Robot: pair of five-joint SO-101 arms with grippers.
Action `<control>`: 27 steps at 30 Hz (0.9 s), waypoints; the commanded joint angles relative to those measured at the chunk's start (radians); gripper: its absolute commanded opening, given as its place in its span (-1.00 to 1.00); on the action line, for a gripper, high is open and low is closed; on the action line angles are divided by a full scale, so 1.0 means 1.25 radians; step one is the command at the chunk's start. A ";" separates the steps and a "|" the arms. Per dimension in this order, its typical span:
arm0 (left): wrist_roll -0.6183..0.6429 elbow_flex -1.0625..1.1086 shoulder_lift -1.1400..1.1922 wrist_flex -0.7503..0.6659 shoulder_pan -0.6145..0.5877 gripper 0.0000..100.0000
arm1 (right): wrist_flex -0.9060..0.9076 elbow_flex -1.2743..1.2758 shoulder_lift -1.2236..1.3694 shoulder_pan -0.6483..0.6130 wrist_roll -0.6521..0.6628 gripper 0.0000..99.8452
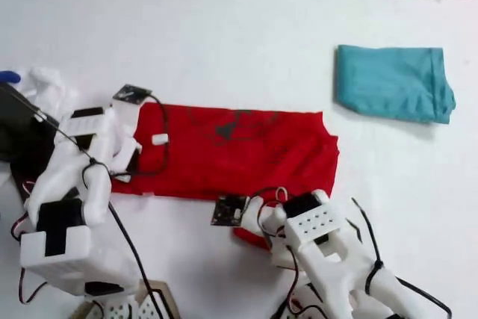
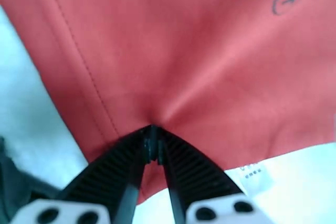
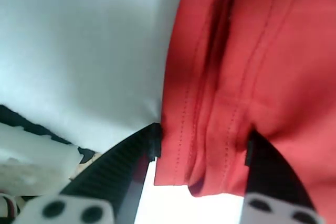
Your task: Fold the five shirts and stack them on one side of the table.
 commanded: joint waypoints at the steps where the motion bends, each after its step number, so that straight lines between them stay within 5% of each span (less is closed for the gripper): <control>1: 0.005 -0.003 0.007 -0.026 0.002 -0.95 | -0.052 0.004 0.053 0.033 -0.001 -0.45; 4: 0.005 -0.003 0.007 -0.027 0.002 -0.95 | -0.052 -0.029 0.139 0.050 0.001 -0.50; 9: 0.005 -0.002 0.009 -0.038 -0.007 -0.95 | -0.050 -0.087 0.240 0.046 0.002 -0.99; 22: 0.006 0.017 0.009 -0.063 -0.007 -0.95 | 0.015 -0.215 0.253 0.052 0.001 -0.96; 27: 0.006 0.019 0.007 -0.065 -0.007 -0.95 | 0.094 -0.404 0.260 0.143 0.004 -0.96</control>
